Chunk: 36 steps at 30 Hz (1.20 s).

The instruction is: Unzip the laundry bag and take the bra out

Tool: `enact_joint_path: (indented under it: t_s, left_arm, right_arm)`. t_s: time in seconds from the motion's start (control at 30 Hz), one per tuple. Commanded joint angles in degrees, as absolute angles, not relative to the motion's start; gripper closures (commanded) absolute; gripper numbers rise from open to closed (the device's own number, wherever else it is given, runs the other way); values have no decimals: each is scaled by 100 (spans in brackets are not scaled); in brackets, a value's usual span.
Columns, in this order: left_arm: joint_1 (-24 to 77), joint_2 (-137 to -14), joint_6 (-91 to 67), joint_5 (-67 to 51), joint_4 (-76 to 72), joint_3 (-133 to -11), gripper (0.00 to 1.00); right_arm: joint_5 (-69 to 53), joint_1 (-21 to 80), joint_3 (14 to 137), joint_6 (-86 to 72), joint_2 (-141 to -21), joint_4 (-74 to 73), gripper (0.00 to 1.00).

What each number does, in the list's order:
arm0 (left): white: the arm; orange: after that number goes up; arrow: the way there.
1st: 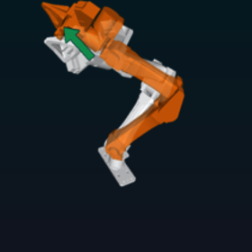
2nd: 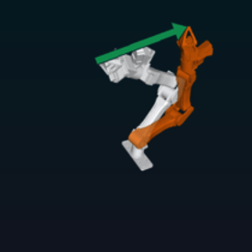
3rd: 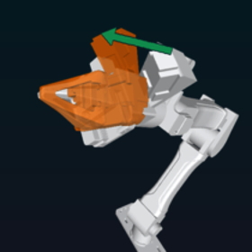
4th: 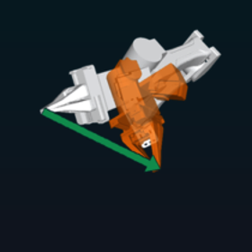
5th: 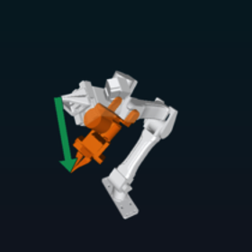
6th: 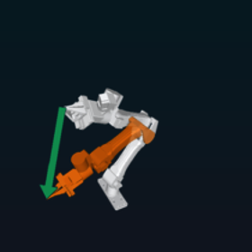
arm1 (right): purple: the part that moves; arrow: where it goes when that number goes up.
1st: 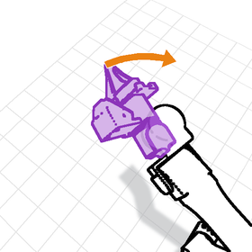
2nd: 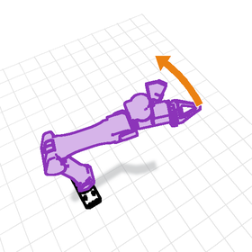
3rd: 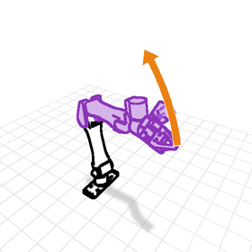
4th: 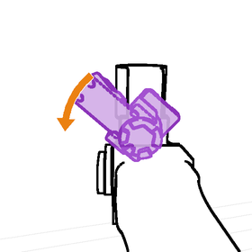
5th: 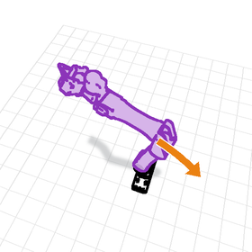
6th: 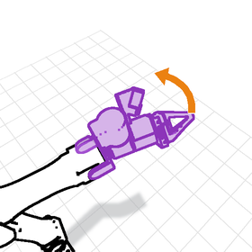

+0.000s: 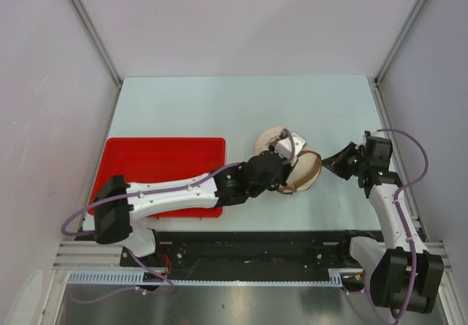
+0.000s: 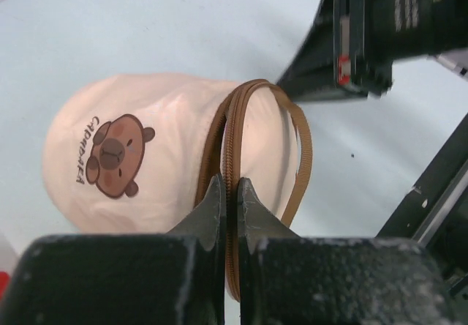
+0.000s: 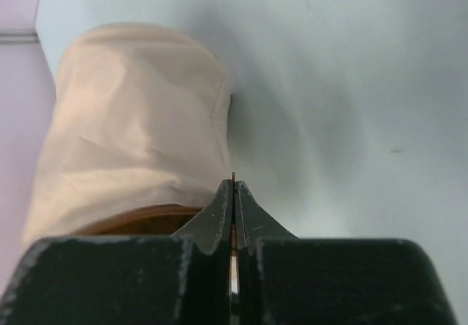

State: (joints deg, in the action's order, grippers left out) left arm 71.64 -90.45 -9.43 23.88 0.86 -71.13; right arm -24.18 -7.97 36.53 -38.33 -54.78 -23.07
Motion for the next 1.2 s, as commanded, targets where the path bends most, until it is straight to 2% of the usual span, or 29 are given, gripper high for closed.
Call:
enact_joint_path:
  t_s: [0.0, 0.13, 0.3, 0.33, 0.37, 0.4, 0.43, 0.47, 0.53, 0.83, 1.17]
  left_arm:
    - [6953, -8166, -993, 2847, -772, -6690, 99]
    - [6943, -7875, -1256, 2796, -1607, -5830, 100]
    - [6935, -8006, -1853, 2628, -1759, -5177, 99]
    - [6935, -8033, -1863, 2558, -1671, -5177, 95]
    - [6943, -8042, -1863, 2445, -1574, -5212, 89]
    - [6935, -8025, -1785, 2382, -1382, -5264, 77]
    - [6935, -8007, -1706, 2338, -1293, -5378, 44]
    - [6935, -7989, -1601, 2251, -1222, -5449, 27]
    - [6943, -7945, -1302, 2224, -941, -5729, 1]
    - [6952, -8358, -694, 1706, 165, -6969, 2]
    - [7250, -9421, -1712, 1230, 1273, -8147, 8]
  right_arm:
    - [-2583, -896, 3375, -3902, -5747, -1653, 100]
    - [-2874, -879, 3313, -4104, -5757, -1468, 100]
    - [-3023, -800, 3392, -4359, -5353, -1301, 100]
    - [-3006, -765, 3419, -4377, -5326, -1336, 100]
    - [-2954, -721, 3497, -4351, -5309, -1379, 100]
    - [-2814, -590, 3542, -4316, -5265, -1449, 100]
    - [-2717, -528, 3577, -4237, -5247, -1494, 100]
    - [-2629, -440, 3629, -4210, -5230, -1538, 100]
    - [-2391, -221, 3761, -4157, -5203, -1634, 100]
    - [-1775, 650, 4201, -4140, -5054, -1881, 100]
    - [-1626, 765, 4254, -4166, -5071, -1925, 100]
